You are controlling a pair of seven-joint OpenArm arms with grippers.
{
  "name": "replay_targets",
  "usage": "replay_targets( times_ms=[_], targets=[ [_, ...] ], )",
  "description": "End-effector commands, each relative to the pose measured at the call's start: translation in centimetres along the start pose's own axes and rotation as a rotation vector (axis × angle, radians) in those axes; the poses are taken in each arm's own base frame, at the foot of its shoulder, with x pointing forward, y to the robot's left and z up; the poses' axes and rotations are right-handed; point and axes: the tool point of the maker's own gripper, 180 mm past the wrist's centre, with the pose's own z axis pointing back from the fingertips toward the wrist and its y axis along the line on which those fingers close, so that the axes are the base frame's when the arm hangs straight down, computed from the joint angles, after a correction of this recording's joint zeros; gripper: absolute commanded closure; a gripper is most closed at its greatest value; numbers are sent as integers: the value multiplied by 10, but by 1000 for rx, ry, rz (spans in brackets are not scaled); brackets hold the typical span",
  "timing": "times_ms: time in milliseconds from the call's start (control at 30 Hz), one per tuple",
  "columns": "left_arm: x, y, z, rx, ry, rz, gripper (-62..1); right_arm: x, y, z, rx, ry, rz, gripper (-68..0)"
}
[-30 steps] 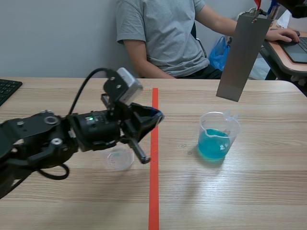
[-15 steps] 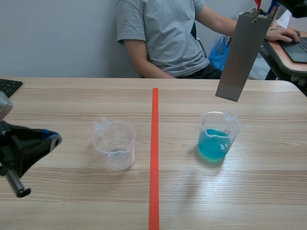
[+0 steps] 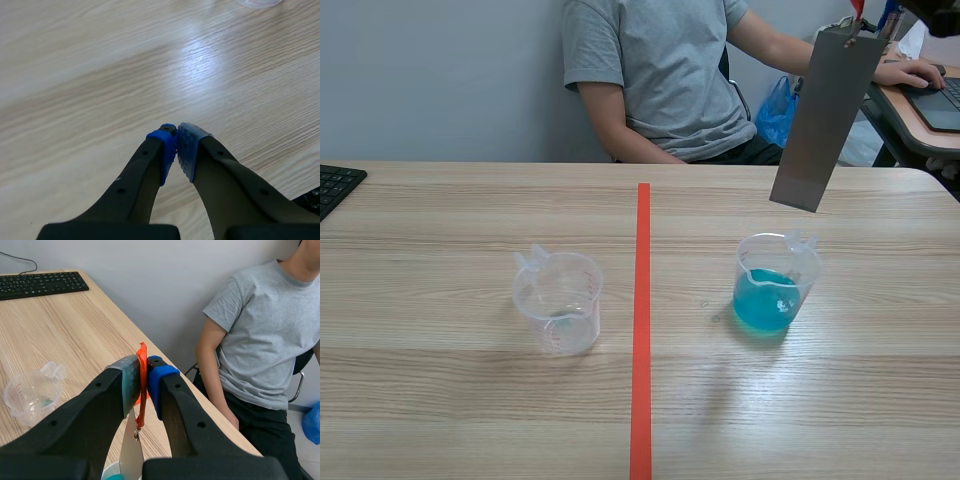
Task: Do the redox reaction experiment.
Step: 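Put the plate into the left beaker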
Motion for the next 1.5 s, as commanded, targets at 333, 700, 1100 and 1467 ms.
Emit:
replay_targets(
  times_ms=[333,700,1100,1467],
  targets=[
    [-27,-34,7,63,-10,215,-46,9,-2,2,2,-16,24,-11],
    [-34,-38,6,68,11,238,-46,10,-2,2,4,-22,24,-11],
    [-34,-38,6,68,11,239,-46,12,17,-12,74,-45,22,-11],
    [-34,-38,6,68,11,238,-46,27,41,-45,130,-110,31,-11]
  ],
)
